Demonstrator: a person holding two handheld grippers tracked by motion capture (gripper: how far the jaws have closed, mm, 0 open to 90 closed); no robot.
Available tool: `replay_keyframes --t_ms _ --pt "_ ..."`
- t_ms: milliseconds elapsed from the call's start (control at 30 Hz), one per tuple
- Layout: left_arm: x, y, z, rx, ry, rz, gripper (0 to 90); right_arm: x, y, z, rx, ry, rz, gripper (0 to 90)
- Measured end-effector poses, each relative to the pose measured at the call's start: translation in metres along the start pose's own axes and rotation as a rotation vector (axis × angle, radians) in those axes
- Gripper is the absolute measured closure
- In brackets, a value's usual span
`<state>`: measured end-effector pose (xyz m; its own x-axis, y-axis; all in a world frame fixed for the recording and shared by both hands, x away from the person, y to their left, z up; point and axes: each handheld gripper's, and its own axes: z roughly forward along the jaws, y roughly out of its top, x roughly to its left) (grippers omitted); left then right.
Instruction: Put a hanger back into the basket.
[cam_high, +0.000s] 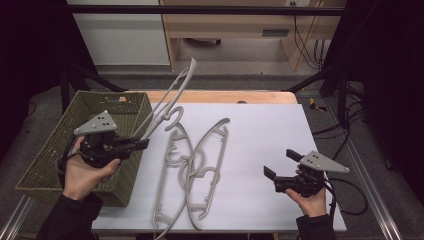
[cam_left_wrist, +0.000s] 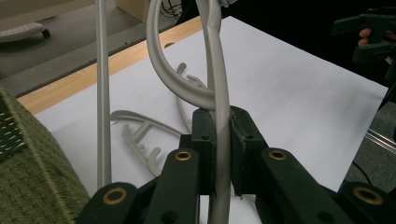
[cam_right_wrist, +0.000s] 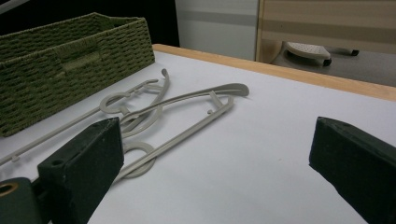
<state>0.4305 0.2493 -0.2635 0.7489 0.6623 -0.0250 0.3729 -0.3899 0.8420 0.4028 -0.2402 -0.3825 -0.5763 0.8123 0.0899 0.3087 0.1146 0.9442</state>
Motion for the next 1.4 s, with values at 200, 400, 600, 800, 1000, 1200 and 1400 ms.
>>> replay_keyframes --t_ms 200,400,600,800,1000,1200,1400 --pt "0.023 0.001 -0.005 0.03 0.011 -0.01 81.4 0.0 0.0 0.0 0.001 -0.001 0.001 3.2" --pt "0.039 -0.005 -0.005 0.067 0.04 -0.01 81.4 0.0 0.0 0.001 0.003 -0.002 0.001 3.2" --pt "0.056 -0.014 -0.01 0.074 0.059 -0.033 81.4 0.0 -0.001 0.001 0.005 -0.001 0.003 3.2" --pt "0.072 -0.025 -0.022 0.09 0.07 -0.03 81.4 0.0 -0.001 0.001 0.006 -0.004 0.003 3.2" --pt "0.09 -0.039 -0.03 0.107 0.103 -0.055 81.4 0.0 -0.001 0.002 0.009 -0.005 0.002 3.2" --pt "0.105 -0.056 -0.033 0.13 0.114 -0.077 81.4 0.0 -0.002 0.003 0.012 -0.002 0.004 3.2" --pt "0.117 -0.073 -0.037 0.162 0.102 -0.101 81.4 -0.001 -0.002 0.003 0.015 -0.005 0.001 3.2"
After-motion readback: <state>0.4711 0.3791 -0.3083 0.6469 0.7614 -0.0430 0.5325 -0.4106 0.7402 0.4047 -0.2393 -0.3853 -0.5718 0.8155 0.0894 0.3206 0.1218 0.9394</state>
